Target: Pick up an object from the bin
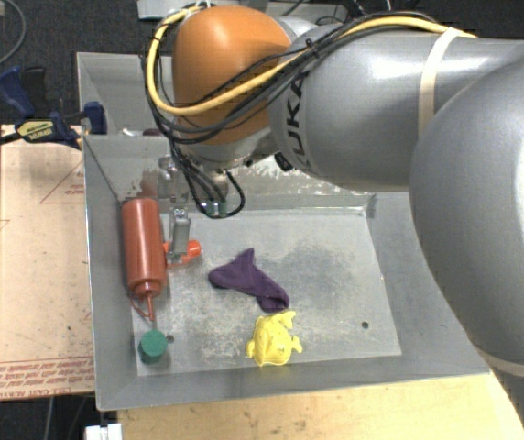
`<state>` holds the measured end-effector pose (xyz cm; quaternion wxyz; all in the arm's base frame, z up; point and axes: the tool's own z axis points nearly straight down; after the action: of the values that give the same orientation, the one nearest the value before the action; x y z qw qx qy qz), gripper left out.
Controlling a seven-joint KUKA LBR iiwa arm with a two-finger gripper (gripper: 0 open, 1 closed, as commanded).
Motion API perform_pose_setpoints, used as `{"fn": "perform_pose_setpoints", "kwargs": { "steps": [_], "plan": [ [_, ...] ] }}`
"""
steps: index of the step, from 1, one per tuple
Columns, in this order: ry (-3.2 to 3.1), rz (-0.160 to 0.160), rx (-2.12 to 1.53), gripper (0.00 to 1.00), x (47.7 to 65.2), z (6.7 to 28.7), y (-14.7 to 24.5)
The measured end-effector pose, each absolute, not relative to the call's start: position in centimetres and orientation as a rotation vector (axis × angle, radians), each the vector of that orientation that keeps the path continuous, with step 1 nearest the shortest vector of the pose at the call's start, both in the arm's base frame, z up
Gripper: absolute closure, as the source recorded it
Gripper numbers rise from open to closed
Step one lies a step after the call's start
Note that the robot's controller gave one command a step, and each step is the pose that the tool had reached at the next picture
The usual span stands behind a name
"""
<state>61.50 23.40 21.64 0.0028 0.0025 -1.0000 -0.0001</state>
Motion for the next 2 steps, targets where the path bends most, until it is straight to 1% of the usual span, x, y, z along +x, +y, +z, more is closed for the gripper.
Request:
{"fn": "perform_pose_setpoints", "kwargs": {
  "steps": [1,2],
  "plan": [
    [-3.143,-0.002,0.002,0.0,61.6,22.2,23.3],
    [-3.139,-0.005,0.09,0.0,60.8,22.1,20.1]
  ]
}}
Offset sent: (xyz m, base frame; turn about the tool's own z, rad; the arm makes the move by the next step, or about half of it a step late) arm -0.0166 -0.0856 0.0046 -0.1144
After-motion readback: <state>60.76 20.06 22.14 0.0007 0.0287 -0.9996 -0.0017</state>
